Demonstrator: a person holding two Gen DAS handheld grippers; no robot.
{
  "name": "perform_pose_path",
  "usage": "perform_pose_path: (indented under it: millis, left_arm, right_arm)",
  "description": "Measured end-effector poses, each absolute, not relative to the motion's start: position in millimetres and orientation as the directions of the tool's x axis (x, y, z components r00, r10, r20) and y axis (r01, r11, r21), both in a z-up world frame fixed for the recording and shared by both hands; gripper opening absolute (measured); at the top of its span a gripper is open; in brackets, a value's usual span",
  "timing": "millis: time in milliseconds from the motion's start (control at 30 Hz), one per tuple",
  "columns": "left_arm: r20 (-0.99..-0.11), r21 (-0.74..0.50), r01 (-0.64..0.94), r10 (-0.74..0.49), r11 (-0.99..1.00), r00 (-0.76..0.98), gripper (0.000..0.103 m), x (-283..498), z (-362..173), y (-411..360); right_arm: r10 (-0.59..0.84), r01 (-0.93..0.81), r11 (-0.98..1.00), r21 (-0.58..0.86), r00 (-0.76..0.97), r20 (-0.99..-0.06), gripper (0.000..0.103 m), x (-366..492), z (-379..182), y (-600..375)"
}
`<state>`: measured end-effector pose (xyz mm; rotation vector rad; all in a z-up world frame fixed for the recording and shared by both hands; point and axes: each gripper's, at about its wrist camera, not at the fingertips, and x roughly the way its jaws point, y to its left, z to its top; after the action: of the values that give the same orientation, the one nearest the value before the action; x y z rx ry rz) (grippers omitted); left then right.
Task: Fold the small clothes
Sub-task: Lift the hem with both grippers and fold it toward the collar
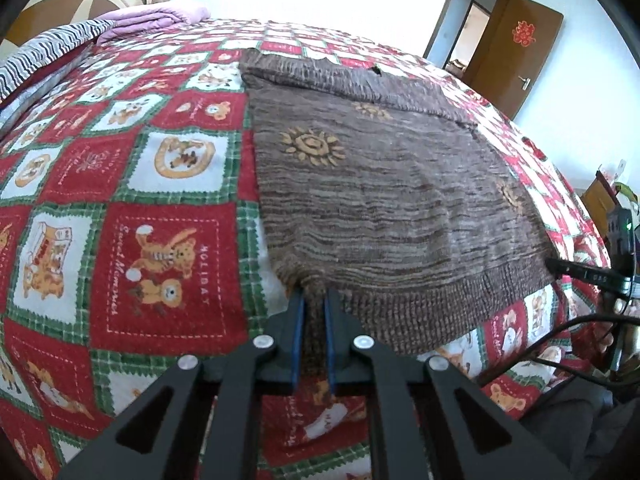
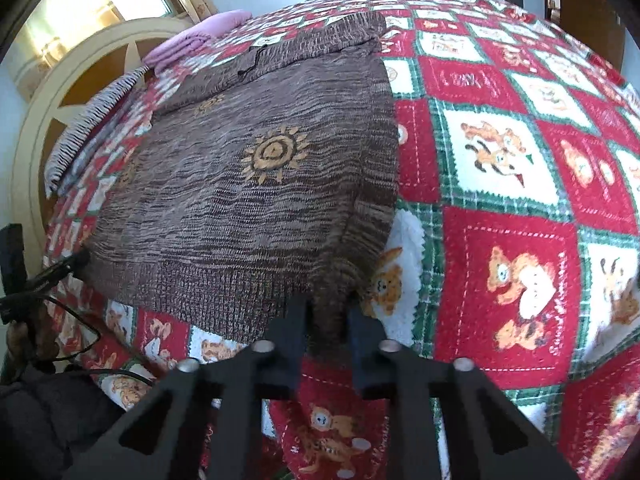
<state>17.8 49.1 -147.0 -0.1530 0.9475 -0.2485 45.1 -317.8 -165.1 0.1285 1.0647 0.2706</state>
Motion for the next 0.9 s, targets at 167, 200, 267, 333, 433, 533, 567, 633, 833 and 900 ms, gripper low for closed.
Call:
perform_pose_path:
  millis: [167,200,267,333,433,533,567,633,833,900]
  left_arm:
    - [-0.758,-0.252,0.145,-0.289,0.957,0.585,0.009,18.1,-138.0,53.8]
    - [-0.749,-0.258,0.147,-0.294,0.955,0.593,0.009,18.5,-134.6,55.3]
    - [-0.729,-0.287,0.148,-0.316,0.946,0.607,0.009,22.0,-126.9,60.0]
    - [-0.712,-0.317,0.147,-0.338,0.937,0.615,0.009,28.0,-120.3,64.8]
    - [-0.685,-0.326,0.15,-0.342,0.933,0.643,0.009,38.4,-108.5,67.6]
    - [-0.659,-0.317,0.164,-0.341,0.934,0.671,0.009,46.9,-96.1,66.2]
    - [-0.653,-0.315,0.167,-0.341,0.934,0.677,0.009,49.7,-93.4,66.6]
    - [-0.643,-0.324,0.168,-0.347,0.931,0.683,0.009,54.8,-89.1,66.9]
    - [-0.609,-0.358,0.164,-0.363,0.919,0.705,0.008,70.0,-76.0,72.6]
    - [-0.595,-0.366,0.161,-0.364,0.916,0.716,0.008,75.9,-70.1,73.6]
  right_arm:
    - [0.427,-0.209,0.904,0.373,0.509,-0.748,0.007,39.4,-146.3,-327.0]
    - [0.442,-0.225,0.896,0.382,0.526,-0.727,0.007,37.9,-139.8,-326.8]
    - [0.477,-0.246,0.876,0.414,0.561,-0.677,0.007,34.8,-126.4,-328.6]
    - [0.503,-0.252,0.858,0.448,0.589,-0.632,0.007,33.7,-116.1,-333.8]
    - [0.522,-0.247,0.836,0.489,0.631,-0.574,0.007,33.6,-102.6,-343.0]
    - [0.523,-0.255,0.832,0.493,0.658,-0.543,0.007,32.1,-90.6,-348.5]
    - [0.524,-0.259,0.831,0.492,0.661,-0.537,0.007,33.3,-87.6,-347.2]
    - [0.524,-0.27,0.832,0.484,0.668,-0.528,0.007,35.5,-81.3,-344.4]
    - [0.534,-0.31,0.826,0.471,0.697,-0.479,0.006,49.6,-58.8,-342.0]
    - [0.536,-0.321,0.823,0.469,0.713,-0.453,0.006,57.1,-48.5,-342.4]
